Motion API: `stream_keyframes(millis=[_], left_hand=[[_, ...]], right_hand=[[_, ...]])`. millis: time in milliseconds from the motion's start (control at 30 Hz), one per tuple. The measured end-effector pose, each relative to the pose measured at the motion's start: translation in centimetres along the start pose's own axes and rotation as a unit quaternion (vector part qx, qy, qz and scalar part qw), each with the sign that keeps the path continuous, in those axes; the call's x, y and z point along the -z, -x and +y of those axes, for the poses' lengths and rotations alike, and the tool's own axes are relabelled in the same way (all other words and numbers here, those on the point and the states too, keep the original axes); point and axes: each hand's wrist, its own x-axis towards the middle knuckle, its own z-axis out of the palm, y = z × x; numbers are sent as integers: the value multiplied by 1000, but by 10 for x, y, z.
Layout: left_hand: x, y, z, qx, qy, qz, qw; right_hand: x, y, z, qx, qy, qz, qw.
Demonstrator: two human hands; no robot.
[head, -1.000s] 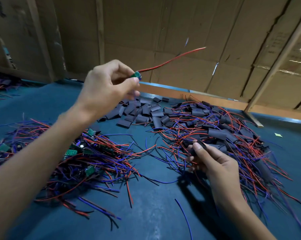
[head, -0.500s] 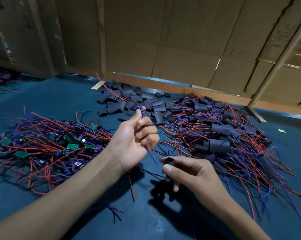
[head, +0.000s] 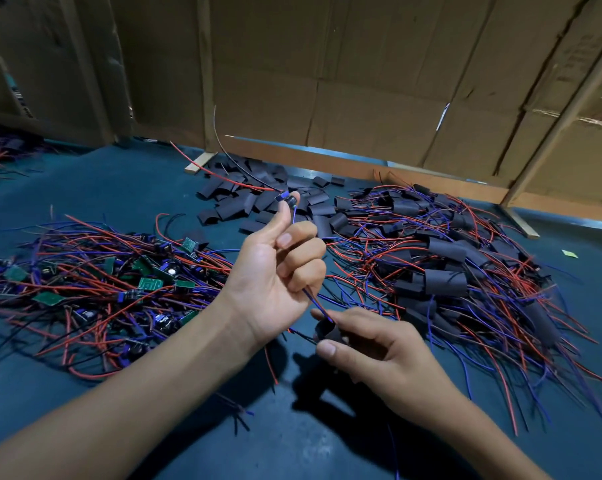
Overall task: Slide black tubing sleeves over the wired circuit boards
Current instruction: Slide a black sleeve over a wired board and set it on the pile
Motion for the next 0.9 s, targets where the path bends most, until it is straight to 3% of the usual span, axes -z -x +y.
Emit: stream_keyframes(millis=[567, 733, 900], left_hand=[[0, 2, -3, -19, -35, 48, 998], [-1, 0, -16, -109, -105, 44, 987], [1, -4, -36, -185, -241, 80, 949]], right_hand=[[1, 4, -4, 13, -139, 36, 989], [-1, 3, -2, 22, -103, 47, 993], [-1, 3, 1, 62, -24, 93, 994]])
